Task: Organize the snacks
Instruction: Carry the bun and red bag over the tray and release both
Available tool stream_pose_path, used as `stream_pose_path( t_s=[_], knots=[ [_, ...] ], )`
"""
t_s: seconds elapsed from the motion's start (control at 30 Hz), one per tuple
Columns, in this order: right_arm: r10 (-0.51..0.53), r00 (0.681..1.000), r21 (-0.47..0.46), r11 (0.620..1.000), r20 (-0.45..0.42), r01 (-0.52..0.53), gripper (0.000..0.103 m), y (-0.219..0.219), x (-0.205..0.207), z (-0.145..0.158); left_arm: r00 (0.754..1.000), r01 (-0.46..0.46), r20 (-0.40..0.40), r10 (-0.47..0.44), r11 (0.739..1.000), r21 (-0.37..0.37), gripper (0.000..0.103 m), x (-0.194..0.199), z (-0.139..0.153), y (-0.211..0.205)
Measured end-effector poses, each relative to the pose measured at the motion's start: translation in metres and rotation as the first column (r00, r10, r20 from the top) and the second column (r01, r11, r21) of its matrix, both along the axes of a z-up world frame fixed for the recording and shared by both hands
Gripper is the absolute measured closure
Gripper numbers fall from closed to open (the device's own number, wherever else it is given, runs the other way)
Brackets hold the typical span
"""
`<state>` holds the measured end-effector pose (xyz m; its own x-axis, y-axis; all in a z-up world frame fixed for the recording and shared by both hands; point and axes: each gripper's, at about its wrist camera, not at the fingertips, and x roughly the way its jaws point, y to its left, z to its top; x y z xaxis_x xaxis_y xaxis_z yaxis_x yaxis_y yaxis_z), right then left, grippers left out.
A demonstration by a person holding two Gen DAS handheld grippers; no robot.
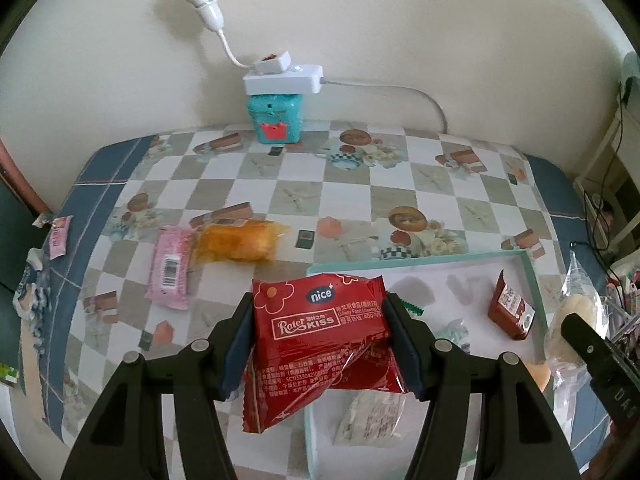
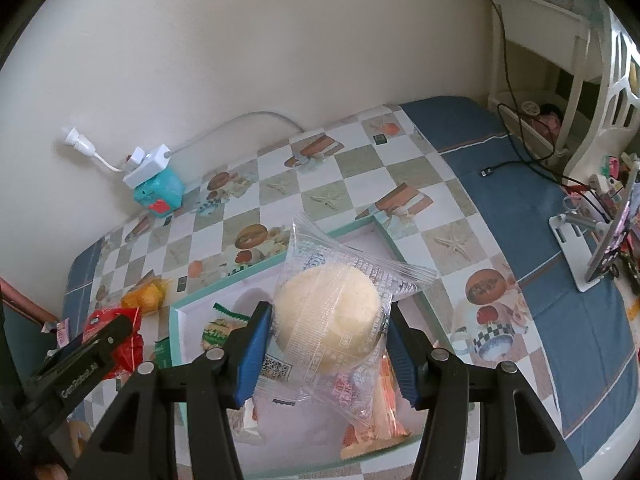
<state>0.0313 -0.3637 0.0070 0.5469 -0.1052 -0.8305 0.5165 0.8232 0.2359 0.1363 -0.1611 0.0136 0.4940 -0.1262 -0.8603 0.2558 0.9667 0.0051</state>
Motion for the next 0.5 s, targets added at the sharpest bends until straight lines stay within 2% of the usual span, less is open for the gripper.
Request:
stream_pose_path(
  t_s=[0.5],
  knots=[
    [0.070, 0.996, 0.000, 0.998, -0.061, -0.070, 0.045, 0.011, 0.044, -0.046, 0.997, -0.001, -0.075, 0.001, 1.000, 0.004, 0.039, 0.036, -0.053, -0.024]
  ],
)
